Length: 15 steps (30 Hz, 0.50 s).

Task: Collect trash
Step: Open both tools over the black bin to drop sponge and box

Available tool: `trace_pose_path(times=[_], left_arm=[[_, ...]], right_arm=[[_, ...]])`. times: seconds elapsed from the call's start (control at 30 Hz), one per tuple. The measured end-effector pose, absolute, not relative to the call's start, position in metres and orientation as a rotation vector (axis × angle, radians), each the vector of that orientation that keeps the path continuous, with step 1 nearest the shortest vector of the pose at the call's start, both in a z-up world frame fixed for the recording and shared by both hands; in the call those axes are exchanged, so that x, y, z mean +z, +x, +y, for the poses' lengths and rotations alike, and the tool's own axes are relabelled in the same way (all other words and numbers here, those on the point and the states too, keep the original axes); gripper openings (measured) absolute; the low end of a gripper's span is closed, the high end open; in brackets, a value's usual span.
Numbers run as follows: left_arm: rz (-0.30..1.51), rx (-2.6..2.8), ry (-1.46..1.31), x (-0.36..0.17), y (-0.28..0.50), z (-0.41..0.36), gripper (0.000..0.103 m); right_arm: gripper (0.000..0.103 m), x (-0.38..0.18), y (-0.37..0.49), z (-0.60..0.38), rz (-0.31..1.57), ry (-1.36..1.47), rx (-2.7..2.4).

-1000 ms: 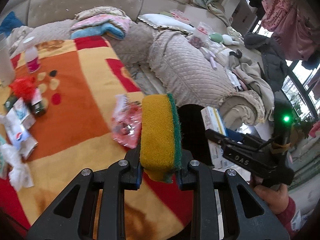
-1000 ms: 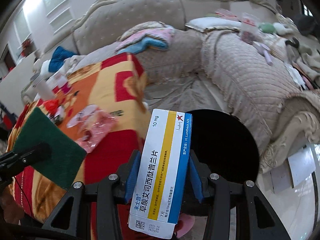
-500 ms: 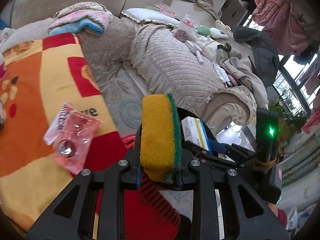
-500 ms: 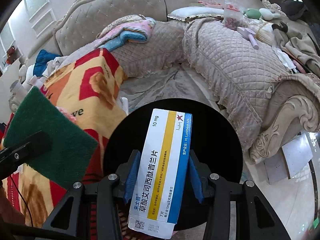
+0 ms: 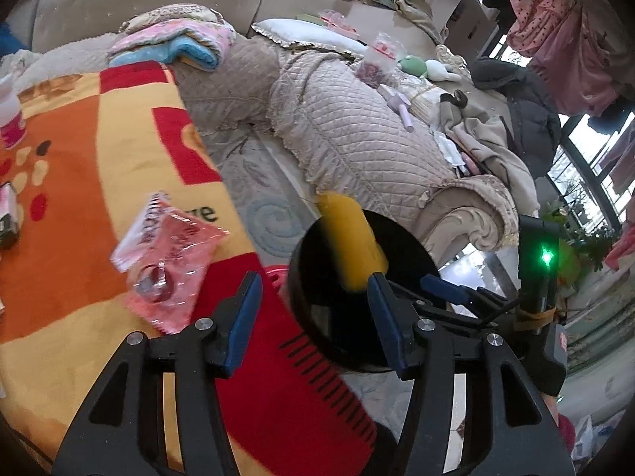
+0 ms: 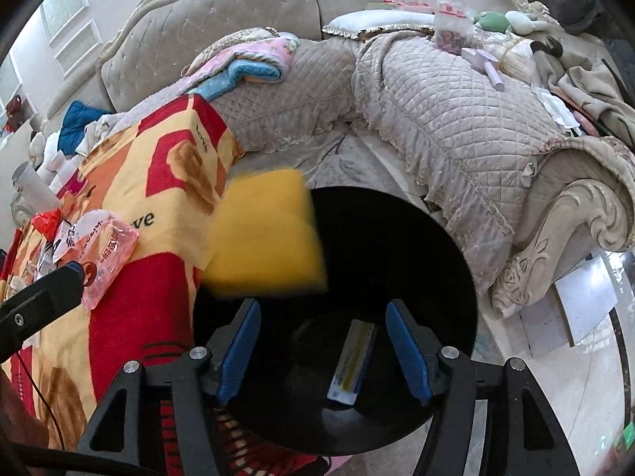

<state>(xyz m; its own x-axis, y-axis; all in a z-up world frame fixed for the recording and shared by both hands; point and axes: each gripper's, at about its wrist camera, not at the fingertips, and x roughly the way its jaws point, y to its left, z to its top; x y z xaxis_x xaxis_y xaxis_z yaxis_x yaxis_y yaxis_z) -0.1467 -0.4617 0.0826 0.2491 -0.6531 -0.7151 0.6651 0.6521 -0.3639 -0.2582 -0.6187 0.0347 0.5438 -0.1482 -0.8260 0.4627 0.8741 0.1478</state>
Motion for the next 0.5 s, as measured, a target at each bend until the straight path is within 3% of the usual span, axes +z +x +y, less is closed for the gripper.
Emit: trace_pose_path(times=[0.5], left_arm=[[0.924,-0.729,0.053,0.087,-0.146,-0.388,0.054]], right_arm=[[0.071,0.047,-0.251,-0.579,0.926,0.342,-0.321]])
